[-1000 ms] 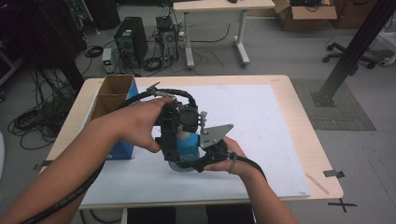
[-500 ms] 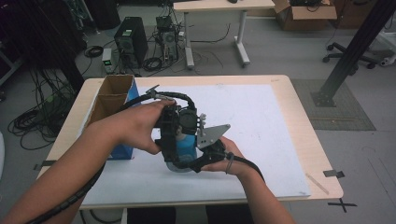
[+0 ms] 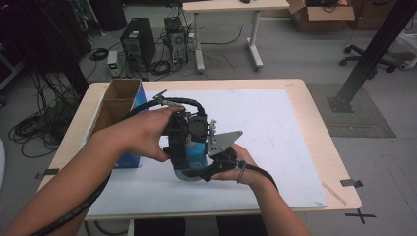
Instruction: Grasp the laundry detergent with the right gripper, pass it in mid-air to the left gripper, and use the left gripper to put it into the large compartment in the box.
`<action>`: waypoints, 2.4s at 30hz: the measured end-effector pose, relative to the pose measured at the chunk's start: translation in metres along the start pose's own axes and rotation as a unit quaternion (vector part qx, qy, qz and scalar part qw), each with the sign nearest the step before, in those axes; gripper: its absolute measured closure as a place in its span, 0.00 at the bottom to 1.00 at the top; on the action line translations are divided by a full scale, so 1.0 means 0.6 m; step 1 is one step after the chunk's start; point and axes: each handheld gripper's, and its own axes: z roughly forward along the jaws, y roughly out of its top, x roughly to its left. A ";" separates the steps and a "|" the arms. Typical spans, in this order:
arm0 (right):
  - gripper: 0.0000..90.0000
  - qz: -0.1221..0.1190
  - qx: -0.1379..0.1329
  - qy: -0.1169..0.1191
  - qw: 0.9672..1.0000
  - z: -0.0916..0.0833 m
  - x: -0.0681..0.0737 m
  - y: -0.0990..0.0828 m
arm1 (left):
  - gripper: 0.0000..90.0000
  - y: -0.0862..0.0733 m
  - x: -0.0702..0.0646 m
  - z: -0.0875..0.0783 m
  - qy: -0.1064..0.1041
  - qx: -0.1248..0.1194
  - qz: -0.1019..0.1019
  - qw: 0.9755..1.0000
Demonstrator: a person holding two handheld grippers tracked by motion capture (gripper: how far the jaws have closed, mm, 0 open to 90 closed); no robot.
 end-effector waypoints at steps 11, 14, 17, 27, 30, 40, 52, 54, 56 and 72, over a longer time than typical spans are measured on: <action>0.49 0.001 -0.001 -0.001 1.000 -0.002 -0.001 0.000 | 0.25 0.004 0.000 0.001 0.009 0.000 0.006 1.000; 0.49 0.003 -0.001 -0.002 1.000 -0.002 -0.001 -0.001 | 0.25 0.005 0.000 0.001 0.010 0.001 0.006 1.000; 0.49 0.004 -0.003 -0.003 1.000 -0.001 -0.001 -0.001 | 0.26 0.004 0.000 0.002 0.013 0.002 0.006 1.000; 0.49 0.001 -0.006 -0.002 1.000 0.001 0.000 0.002 | 0.31 0.002 0.001 0.005 0.011 0.006 0.009 1.000; 0.49 0.003 -0.006 -0.002 1.000 0.001 0.000 0.001 | 0.33 0.002 -0.001 0.004 0.009 0.006 0.008 1.000; 0.49 0.004 -0.003 -0.003 1.000 0.004 0.001 0.000 | 0.39 0.002 -0.001 0.009 -0.004 0.010 0.010 1.000; 0.49 -0.002 -0.003 -0.010 1.000 0.000 0.001 0.002 | 0.41 0.005 0.002 0.003 -0.005 0.011 0.007 1.000; 0.49 -0.003 -0.004 -0.012 1.000 -0.001 0.000 0.001 | 0.42 0.006 0.001 0.003 -0.002 0.012 0.006 1.000; 0.49 -0.005 0.000 -0.015 1.000 -0.003 0.001 0.001 | 0.42 0.008 0.001 0.004 -0.005 0.016 0.000 1.000; 0.38 -0.005 -0.022 -0.026 0.999 -0.012 0.007 0.005 | 0.42 0.017 0.004 -0.005 0.000 0.028 -0.004 1.000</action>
